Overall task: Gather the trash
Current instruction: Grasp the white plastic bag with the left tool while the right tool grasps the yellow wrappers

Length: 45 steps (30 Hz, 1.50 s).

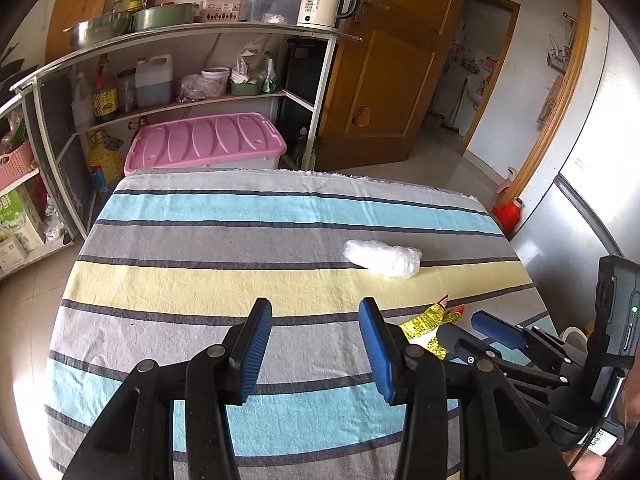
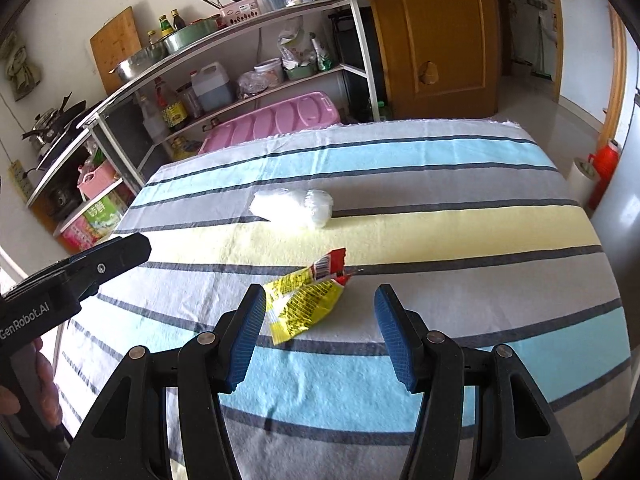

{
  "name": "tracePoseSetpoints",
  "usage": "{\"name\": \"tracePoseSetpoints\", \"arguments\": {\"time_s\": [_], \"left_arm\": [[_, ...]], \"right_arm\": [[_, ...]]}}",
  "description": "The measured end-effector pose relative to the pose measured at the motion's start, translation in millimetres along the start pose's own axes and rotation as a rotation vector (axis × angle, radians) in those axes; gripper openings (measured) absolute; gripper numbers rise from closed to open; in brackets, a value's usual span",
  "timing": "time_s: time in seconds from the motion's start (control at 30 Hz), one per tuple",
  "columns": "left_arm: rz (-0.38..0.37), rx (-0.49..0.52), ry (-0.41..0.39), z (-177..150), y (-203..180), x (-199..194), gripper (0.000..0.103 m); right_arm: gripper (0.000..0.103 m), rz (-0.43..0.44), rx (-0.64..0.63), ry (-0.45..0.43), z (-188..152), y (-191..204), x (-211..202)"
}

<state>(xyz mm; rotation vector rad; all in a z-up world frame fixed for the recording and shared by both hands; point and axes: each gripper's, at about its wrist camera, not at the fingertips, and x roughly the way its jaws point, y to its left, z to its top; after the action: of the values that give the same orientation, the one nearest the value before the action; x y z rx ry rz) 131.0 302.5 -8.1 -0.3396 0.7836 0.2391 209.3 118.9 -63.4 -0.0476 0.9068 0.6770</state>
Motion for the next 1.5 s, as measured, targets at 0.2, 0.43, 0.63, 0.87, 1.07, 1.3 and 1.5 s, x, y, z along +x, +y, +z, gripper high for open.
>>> {"name": "tracePoseSetpoints", "arguments": {"time_s": [0.2,0.43,0.63,0.87,1.07,1.3,1.5], "left_arm": [[-0.001,-0.001,0.016,4,6,11,0.046],[-0.027,0.029,0.035,14,-5,31,0.053],[-0.065,0.079,0.057,23,-30,55,0.059],[-0.085,0.139,0.115,30,-58,91,0.065],[-0.049,0.178,0.13,34,-71,112,0.07],[-0.018,0.211,0.144,35,-79,129,0.071],[-0.009,0.181,0.135,40,-79,133,0.071]], "right_arm": [[0.057,-0.044,-0.03,0.049,5,10,25],[0.041,-0.071,-0.054,0.028,4,2,21],[0.039,-0.097,-0.065,0.025,5,-17,10],[0.039,-0.11,-0.03,0.023,4,-47,-4],[0.039,-0.101,-0.019,0.018,4,-57,-9],[0.039,-0.084,-0.019,0.017,6,-60,-5],[0.039,-0.085,-0.025,0.017,6,-60,-4]]}}
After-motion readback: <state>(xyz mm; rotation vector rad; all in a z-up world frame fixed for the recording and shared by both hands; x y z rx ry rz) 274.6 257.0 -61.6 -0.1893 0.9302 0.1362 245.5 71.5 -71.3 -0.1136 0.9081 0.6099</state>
